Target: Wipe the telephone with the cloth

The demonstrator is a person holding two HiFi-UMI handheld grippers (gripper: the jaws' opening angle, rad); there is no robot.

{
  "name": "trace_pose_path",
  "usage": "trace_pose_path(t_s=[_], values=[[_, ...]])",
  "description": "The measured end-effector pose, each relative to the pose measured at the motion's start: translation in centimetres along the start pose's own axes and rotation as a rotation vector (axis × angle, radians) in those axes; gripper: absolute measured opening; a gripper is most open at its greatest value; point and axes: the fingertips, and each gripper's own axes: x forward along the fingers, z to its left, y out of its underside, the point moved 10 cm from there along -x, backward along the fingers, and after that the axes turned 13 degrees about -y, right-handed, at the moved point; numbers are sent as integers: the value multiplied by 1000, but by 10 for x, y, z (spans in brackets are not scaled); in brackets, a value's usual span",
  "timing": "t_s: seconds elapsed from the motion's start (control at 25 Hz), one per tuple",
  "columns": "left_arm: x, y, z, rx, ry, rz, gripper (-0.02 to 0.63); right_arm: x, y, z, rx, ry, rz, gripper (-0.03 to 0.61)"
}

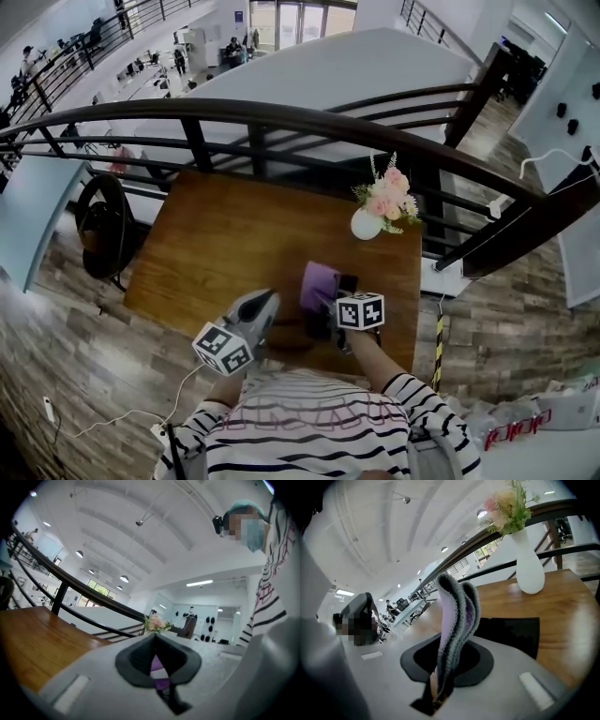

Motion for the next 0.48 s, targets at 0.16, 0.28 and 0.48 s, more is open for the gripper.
trace_pose_path(t_s=[0.16, 0.28, 0.48], values=[[-4, 2, 4, -12, -17, 1, 0, 4, 5, -9, 20, 42, 15, 49], [-5, 4, 2, -13, -15, 3, 0, -2, 7, -14, 35, 54, 7, 49], [0, 9, -5, -18, -1, 11, 0, -22, 8, -23, 56, 92, -24, 49]])
